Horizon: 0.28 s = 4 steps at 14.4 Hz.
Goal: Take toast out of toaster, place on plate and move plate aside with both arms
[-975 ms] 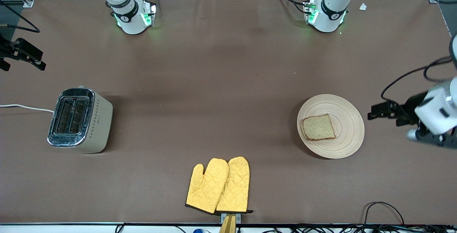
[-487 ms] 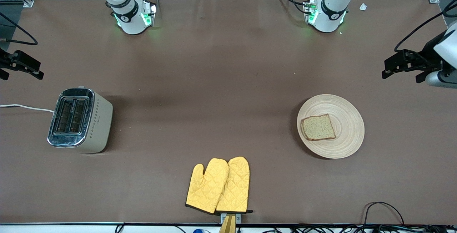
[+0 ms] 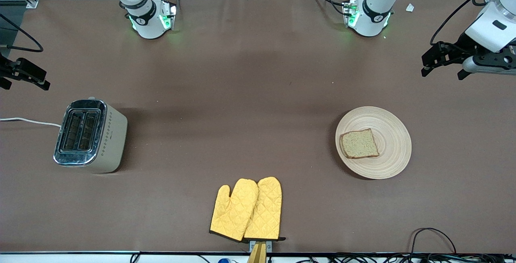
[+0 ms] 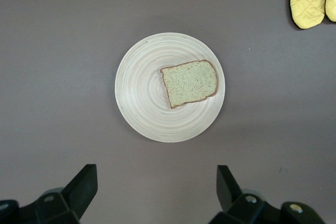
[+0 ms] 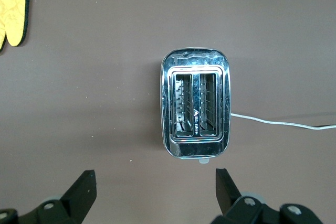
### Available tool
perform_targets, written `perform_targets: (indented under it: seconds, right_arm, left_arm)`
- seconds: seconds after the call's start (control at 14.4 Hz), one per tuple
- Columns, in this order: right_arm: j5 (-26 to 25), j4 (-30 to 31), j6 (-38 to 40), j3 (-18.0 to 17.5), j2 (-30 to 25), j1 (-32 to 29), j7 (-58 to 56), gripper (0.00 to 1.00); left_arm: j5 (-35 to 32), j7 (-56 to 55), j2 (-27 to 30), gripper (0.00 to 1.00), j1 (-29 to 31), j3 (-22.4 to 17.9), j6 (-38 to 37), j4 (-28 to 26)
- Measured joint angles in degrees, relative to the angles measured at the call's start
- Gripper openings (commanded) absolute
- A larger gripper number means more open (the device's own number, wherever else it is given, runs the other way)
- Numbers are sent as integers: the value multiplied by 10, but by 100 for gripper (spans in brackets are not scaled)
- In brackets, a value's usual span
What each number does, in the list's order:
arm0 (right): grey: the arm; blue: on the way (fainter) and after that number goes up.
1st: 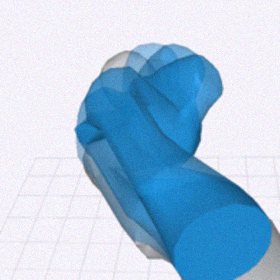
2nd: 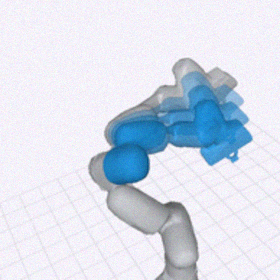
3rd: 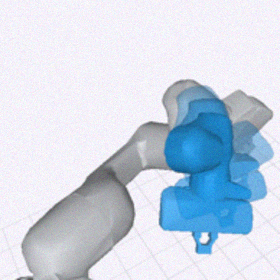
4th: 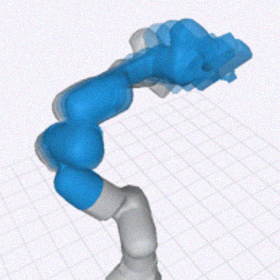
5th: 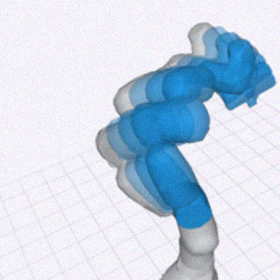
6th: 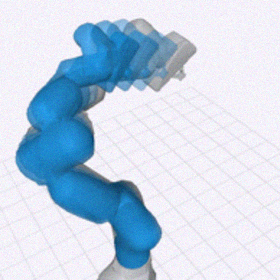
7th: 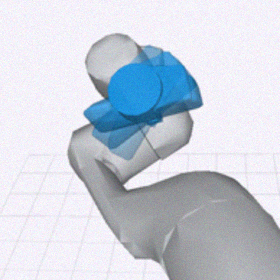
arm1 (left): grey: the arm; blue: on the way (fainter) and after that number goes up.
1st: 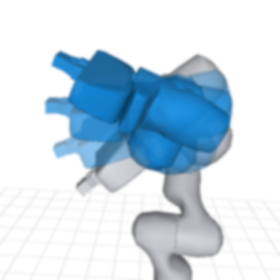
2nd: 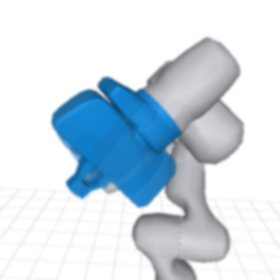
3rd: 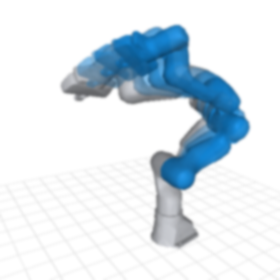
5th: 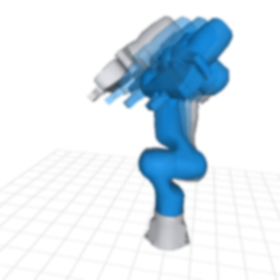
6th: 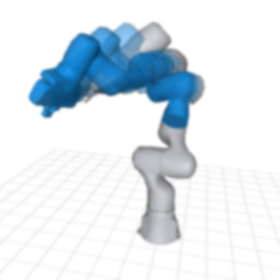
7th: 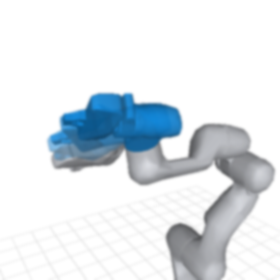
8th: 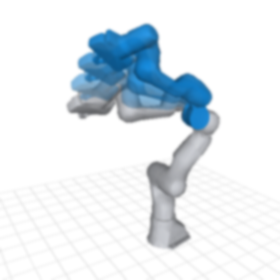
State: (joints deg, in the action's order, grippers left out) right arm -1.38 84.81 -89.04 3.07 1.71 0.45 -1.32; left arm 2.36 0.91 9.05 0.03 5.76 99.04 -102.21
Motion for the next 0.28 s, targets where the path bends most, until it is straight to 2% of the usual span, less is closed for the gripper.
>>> perform_targets:
  seconds: [0.28]
  right_arm:
    - [0,0,4,-1,0,0,0,100]
  left_arm:
    - [-17,1,-30,100,0,-1,-35,39]
